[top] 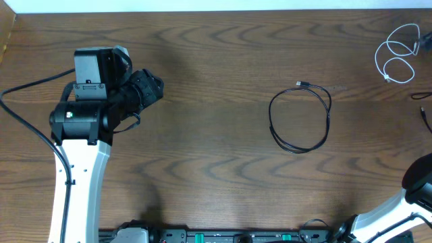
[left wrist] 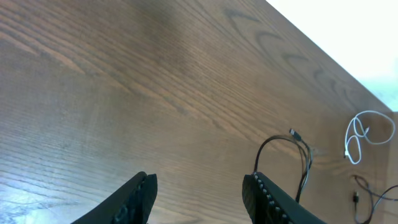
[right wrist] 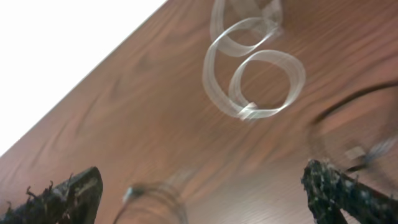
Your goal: Untangle cables
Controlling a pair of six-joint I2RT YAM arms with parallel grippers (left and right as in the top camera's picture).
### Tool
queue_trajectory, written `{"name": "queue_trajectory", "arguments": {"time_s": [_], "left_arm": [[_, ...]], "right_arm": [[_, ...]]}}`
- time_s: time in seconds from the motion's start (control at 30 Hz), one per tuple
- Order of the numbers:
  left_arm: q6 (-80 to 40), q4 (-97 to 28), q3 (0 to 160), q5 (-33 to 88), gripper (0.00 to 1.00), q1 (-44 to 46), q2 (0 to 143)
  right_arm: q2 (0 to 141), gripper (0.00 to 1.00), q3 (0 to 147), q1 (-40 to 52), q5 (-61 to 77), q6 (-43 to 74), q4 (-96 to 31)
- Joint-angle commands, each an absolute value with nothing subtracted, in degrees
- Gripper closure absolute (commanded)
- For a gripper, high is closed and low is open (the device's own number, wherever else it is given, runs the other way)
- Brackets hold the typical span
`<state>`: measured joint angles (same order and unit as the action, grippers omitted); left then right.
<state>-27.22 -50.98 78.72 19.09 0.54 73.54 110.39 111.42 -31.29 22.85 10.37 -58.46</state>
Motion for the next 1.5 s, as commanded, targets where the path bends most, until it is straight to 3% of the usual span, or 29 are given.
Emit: {"name": "queue_trajectory", "arguments": {"time_s": [0.0,0.3,0.57,0.63,0.83,0.97,1.1,1.2,1.33,1.47], "left_arm": [[-25.04,-51.42,78.91,18.28,0.50,0.34,73.73],[-24.82,-51.77,77.34,16.01,0.50,0.34,73.76],[-21.98,-51.86,77.34,15.33,0.49,0.32,73.78],[-20.29,-51.83,77.34,15.31,0.49,0.32,73.82],[-20.14,-52.31,77.34,15.33,0.49,0.34,74.70],[-20.14,-52.64,77.34,15.33,0.49,0.34,75.64],[-20.14,-52.90,77.34,15.33,0.49,0.32,76.38],[-20.14,-53.12,77.34,15.33,0.49,0.32,76.75],[-19.64,-53.54,77.34,15.33,0.49,0.32,77.06],[-19.05,-53.54,77.34,15.33,0.49,0.32,77.06]], "right_arm": [[108.55,0.01,111.96,-26.17,31.20,3.73,-64.53],[108.77,0.01,105.23,-14.06,20.25,-13.43,-70.74],[108.77,0.02,91.07,-10.39,8.10,-14.39,-64.38],[108.77,0.10,87.15,-10.39,9.19,-14.41,-61.34],[108.77,0.46,78.81,-9.10,13.34,-13.67,-54.48],[108.77,0.51,75.83,-7.84,12.99,-12.19,-51.48],[108.77,0.77,73.87,-7.64,13.02,-8.40,-48.29],[108.77,0.75,71.61,-6.76,12.71,-7.84,-45.28],[108.77,0.62,68.93,-4.82,5.82,-4.99,-41.54],[108.77,0.62,68.82,-3.62,4.01,-3.73,-39.40]]}}
